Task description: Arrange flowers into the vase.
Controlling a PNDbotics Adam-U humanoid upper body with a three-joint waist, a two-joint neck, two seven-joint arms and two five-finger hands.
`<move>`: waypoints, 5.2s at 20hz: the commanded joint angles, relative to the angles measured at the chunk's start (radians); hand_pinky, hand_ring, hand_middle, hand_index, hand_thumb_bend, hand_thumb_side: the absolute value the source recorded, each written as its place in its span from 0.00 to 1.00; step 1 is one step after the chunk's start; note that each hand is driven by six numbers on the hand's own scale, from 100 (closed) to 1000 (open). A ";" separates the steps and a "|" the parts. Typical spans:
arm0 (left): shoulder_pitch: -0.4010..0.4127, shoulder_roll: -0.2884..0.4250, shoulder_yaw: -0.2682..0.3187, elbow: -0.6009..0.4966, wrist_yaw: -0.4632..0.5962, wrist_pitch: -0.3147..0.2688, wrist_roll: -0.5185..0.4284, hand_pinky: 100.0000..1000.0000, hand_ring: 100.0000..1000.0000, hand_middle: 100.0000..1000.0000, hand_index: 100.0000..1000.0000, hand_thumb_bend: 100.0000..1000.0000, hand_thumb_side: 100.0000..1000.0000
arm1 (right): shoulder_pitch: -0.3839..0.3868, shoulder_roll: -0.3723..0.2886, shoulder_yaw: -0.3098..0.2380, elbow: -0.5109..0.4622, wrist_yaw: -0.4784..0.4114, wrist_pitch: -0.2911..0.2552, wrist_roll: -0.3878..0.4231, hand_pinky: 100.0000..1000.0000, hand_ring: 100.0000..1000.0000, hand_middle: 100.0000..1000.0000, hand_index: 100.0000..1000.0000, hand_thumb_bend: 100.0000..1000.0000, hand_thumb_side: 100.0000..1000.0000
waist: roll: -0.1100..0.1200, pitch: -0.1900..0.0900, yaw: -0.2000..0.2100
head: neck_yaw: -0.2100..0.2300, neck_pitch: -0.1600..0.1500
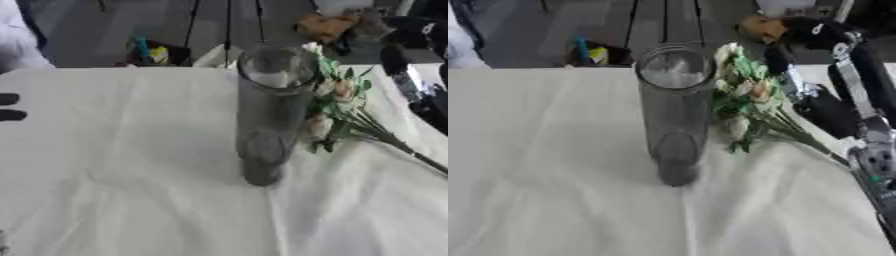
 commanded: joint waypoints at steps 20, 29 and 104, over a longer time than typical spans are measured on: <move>0.000 0.020 0.001 -0.018 0.012 0.003 -0.016 0.55 0.63 0.72 0.85 0.00 1.00 | -0.065 -0.241 0.041 0.100 -0.043 0.195 0.456 0.73 0.84 0.80 0.98 0.65 0.81 | -0.003 -0.033 0.010 | -0.006 0.002; -0.002 0.019 -0.002 -0.018 0.015 0.003 -0.022 0.55 0.63 0.72 0.85 0.00 1.00 | -0.070 -0.233 0.059 0.212 -0.024 0.201 0.520 0.77 0.83 0.82 0.97 0.69 0.65 | -0.003 -0.032 0.019 | -0.005 0.002; 0.007 -0.005 -0.015 -0.018 0.015 0.014 -0.052 0.54 0.60 0.70 0.85 0.00 1.00 | -0.113 -0.154 0.063 0.616 0.158 0.050 0.310 0.73 0.75 0.73 0.88 0.38 0.31 | 0.003 0.010 0.044 | -0.042 -0.016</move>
